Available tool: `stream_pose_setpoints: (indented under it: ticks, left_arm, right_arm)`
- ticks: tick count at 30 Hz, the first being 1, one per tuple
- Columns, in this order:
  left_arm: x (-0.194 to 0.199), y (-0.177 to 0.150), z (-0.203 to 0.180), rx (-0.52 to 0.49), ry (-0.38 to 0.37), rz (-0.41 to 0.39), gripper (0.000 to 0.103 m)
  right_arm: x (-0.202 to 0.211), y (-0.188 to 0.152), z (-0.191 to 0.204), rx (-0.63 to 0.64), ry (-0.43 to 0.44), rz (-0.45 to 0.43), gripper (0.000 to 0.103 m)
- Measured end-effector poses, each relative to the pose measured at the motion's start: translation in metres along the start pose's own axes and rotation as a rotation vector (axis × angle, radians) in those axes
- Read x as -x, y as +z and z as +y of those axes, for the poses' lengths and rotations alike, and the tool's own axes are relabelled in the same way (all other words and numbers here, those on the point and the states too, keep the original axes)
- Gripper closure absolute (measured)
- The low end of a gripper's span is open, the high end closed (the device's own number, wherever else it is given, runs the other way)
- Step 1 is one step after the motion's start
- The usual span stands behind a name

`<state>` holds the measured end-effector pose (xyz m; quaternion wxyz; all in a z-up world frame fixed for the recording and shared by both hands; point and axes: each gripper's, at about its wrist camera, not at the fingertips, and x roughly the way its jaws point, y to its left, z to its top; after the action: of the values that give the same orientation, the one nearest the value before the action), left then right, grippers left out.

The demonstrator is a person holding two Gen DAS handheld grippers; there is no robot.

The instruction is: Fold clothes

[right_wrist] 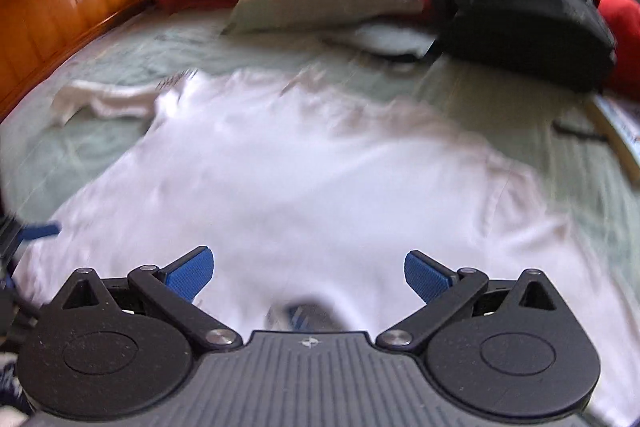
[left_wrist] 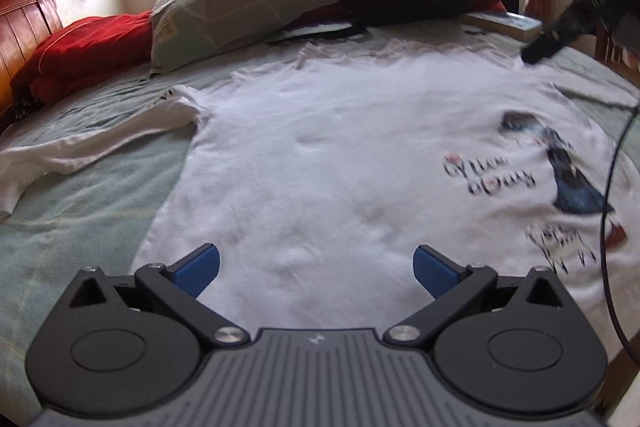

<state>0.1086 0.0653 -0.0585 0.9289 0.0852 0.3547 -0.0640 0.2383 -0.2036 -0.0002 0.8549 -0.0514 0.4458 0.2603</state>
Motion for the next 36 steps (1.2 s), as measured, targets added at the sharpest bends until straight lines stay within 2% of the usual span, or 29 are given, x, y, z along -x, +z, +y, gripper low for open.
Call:
stream_pose_setpoints:
  ticks: [3,9,12,16,18,20,22,24,26,28,30,31,33,36]
  left_arm:
    - [0.0,-0.013,-0.005,-0.014,-0.005,-0.002,0.001]
    - [0.01,-0.03,0.001,0.021,-0.008,-0.026,0.001]
    - [0.023,-0.039,0.001,0.02,0.018,-0.022,0.001]
    - [0.043,-0.048,-0.003,-0.011,0.025,-0.029,0.001]
    - [0.05,-0.044,-0.01,-0.043,0.038,-0.057,0.001]
    - [0.057,-0.04,-0.016,-0.075,0.051,-0.086,0.001]
    - [0.055,-0.031,-0.025,-0.094,0.026,-0.102,0.001]
    - [0.049,-0.028,-0.036,-0.11,0.0,-0.115,0.001]
    - [0.041,-0.033,-0.048,-0.141,-0.01,-0.088,0.001]
    - [0.036,-0.046,-0.056,-0.151,-0.01,-0.044,0.001]
    - [0.042,-0.061,-0.054,-0.093,-0.019,-0.051,0.001]
    - [0.045,-0.066,-0.05,-0.063,-0.034,-0.03,0.001]
    - [0.053,-0.071,-0.045,-0.039,-0.027,0.002,0.001]
    - [0.059,-0.066,-0.049,-0.091,0.015,0.003,0.001]
  right_arm:
    - [-0.009,-0.035,0.012,-0.032,-0.004,0.026,0.0]
    - [-0.016,-0.103,0.048,0.049,-0.173,-0.029,0.0]
    - [0.0,-0.132,0.051,-0.001,-0.203,-0.064,0.0]
    - [0.019,-0.162,0.057,-0.069,-0.238,-0.063,0.0]
    - [0.026,-0.17,0.066,-0.083,-0.255,-0.093,0.0]
    - [0.03,-0.169,0.076,-0.066,-0.232,-0.138,0.0]
    - [0.03,-0.166,0.085,-0.044,-0.206,-0.17,0.0]
    - [0.021,-0.164,0.09,-0.035,-0.2,-0.165,0.0]
    - [0.008,-0.168,0.092,-0.04,-0.22,-0.124,0.0]
    - [0.007,-0.179,0.094,-0.025,-0.232,-0.151,0.0]
    - [0.009,-0.185,0.093,-0.027,-0.226,-0.168,0.0]
    - [0.01,-0.188,0.091,-0.031,-0.218,-0.176,0.0]
    - [0.011,-0.191,0.09,-0.032,-0.207,-0.195,0.0]
    - [0.01,-0.196,0.091,-0.02,-0.212,-0.223,0.0]
